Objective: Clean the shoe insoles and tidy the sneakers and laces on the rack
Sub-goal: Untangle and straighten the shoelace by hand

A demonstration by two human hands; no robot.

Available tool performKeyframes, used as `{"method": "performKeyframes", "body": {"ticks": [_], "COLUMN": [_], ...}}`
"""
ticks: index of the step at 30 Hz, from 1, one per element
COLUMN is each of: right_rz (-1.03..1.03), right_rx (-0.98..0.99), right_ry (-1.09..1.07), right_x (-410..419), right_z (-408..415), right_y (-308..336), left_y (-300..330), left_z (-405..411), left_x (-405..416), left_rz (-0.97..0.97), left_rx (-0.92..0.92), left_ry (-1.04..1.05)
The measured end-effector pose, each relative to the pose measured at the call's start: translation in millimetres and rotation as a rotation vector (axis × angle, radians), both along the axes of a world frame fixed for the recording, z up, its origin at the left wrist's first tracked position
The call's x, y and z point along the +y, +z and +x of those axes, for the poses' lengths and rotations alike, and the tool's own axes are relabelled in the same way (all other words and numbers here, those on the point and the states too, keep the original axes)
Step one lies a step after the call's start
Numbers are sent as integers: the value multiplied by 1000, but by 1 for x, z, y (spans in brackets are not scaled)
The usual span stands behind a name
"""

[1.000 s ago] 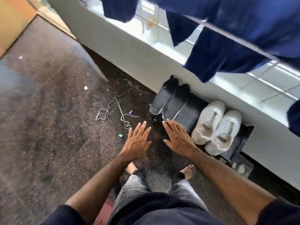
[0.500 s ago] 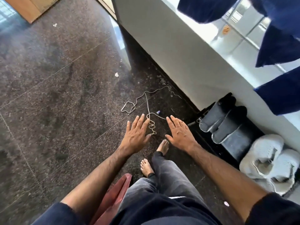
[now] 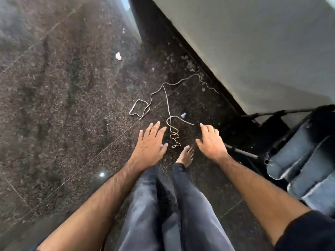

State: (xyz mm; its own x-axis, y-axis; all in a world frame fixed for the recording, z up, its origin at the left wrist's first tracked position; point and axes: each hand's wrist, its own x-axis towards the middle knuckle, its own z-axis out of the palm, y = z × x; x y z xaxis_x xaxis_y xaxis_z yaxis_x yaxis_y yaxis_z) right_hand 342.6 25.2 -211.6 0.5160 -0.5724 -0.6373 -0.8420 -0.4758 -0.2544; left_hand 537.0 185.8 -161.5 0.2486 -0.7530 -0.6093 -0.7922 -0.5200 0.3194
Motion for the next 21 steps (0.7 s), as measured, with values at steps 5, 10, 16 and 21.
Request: {"method": "performKeyframes", "body": {"ticks": [5,10,16,21], "right_rz": [23,38,-31,-273], "right_rx": [65,86,99,102], "right_ry": [-124,-277,-188,-161], "right_x": [-23,-28,-19,-23], "right_z": [10,22,25,24], "right_y": [-155,-296,-404,-439], "left_y": [-160,-317,-418,-447], "left_z": [17,34,26,22], "left_x": [-29,-49,-59,-53], "left_rz": [38,91,142,103], "left_rx": [36,97,144,219], "left_ry": [-165,-204,-185,-171]}}
